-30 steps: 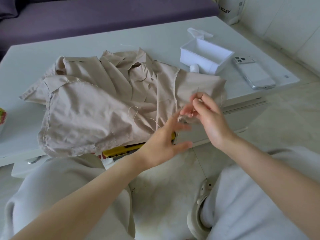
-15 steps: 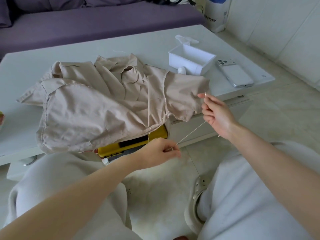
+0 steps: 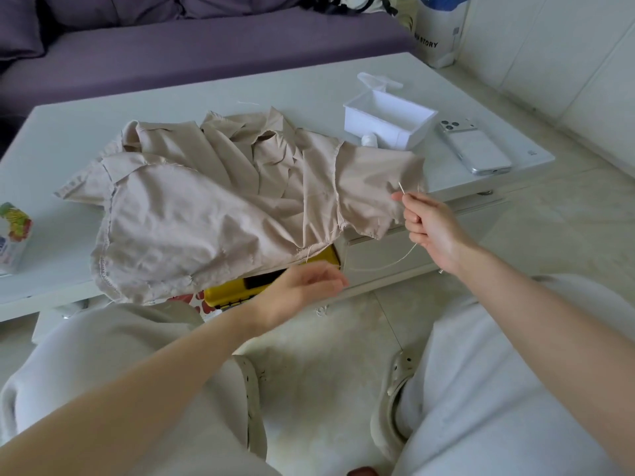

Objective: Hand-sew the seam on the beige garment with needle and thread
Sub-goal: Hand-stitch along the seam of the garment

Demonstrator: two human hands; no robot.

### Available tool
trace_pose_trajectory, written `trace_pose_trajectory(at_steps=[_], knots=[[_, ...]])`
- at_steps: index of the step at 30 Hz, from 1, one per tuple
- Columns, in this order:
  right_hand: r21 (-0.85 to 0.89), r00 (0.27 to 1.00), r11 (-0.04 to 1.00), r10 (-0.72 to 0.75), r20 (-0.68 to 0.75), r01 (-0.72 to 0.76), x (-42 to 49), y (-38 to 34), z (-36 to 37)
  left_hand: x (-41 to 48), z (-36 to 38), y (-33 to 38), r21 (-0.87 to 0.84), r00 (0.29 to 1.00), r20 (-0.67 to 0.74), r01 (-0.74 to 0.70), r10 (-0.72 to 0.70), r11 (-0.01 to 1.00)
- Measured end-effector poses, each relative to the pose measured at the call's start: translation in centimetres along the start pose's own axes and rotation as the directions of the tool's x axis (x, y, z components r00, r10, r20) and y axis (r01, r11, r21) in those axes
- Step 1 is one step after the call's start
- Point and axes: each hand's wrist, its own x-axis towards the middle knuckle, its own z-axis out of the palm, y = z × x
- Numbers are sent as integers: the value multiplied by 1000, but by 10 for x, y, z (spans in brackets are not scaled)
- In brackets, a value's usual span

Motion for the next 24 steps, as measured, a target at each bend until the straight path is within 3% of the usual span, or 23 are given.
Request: trace_pose_trajectory(at_steps=[3,6,8,11,16,19,22,24], knots=[[-86,999,996,-23,49,28,-3,3,12,6,-11,-12,76,949,-315,23,2,997],[-241,990,963,-99,102,121,-6,7,27,13,-16,-21,411,818,-545,69,184,909],[-407,960,874,-204,191,267,-9,12,37,19,-19,-24,645,781,-531,121,329,755],[-528,902,734,-306,305,428,-10,23,50,26,-21,-28,791,758,-491,179,430,586],[-663,876,573,-293,384,482,-4,39,68,34,-17,-34,830,782,-460,210,421,516],[-746,876,460,-252,411,482,-4,41,72,33,-15,-36,856,814,-334,52,475,514],[-785,864,361,-239,444,503,-7,41,73,28,-6,-46,920,848,-148,-70,509,385],[-794,852,311,-233,470,523,-8,41,71,27,-2,-50,942,842,-123,-68,525,329]])
